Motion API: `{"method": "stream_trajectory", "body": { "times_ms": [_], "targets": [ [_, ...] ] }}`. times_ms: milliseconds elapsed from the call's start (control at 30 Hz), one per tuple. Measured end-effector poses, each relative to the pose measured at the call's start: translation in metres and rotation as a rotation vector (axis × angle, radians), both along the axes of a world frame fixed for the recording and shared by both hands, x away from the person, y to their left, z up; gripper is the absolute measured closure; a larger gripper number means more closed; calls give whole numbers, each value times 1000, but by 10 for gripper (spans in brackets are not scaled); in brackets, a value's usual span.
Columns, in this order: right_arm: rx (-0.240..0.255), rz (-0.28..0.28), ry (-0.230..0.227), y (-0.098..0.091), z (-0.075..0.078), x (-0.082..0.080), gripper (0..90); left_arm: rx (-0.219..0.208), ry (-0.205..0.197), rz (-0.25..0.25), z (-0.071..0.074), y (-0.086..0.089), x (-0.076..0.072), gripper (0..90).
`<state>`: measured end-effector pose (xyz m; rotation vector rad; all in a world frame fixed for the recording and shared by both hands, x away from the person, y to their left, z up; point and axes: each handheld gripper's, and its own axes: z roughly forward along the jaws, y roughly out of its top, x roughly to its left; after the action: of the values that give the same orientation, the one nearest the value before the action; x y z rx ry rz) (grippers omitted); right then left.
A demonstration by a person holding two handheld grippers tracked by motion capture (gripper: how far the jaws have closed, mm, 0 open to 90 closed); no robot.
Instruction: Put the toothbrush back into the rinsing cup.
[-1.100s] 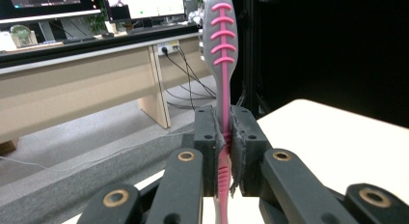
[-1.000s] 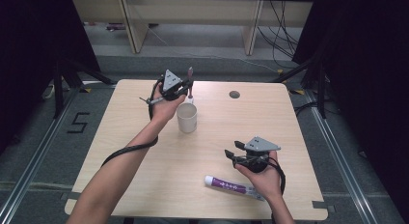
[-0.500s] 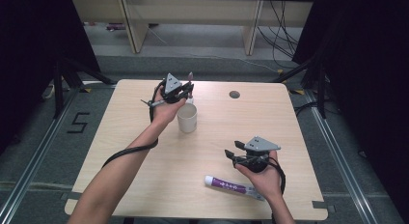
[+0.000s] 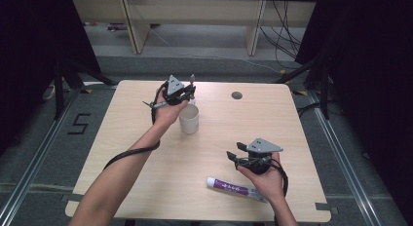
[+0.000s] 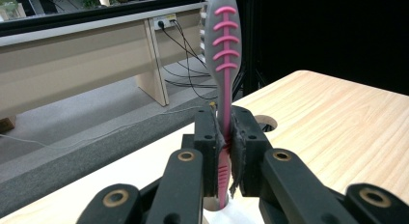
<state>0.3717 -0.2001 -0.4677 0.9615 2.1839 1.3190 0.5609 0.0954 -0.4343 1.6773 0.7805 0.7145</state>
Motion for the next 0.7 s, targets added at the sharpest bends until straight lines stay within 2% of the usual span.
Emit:
{"method": "stream_trajectory", "body": {
  "times_ms": [333, 467, 500, 567, 700],
  "targets": [
    [2, 7, 17, 1, -2, 0, 467, 8, 27, 5, -7, 1, 1, 824],
    [-6, 2, 10, 0, -2, 0, 467, 15, 33, 9, -9, 1, 2, 824],
    [13, 4, 11, 1, -3, 0, 467, 17, 36, 9, -10, 1, 2, 824],
    [7, 2, 23, 1, -2, -1, 467, 18, 40, 8, -11, 0, 2, 823],
    [4, 4, 17, 1, -3, -1, 467, 28, 54, 13, -13, 0, 3, 823]
  ]
}}
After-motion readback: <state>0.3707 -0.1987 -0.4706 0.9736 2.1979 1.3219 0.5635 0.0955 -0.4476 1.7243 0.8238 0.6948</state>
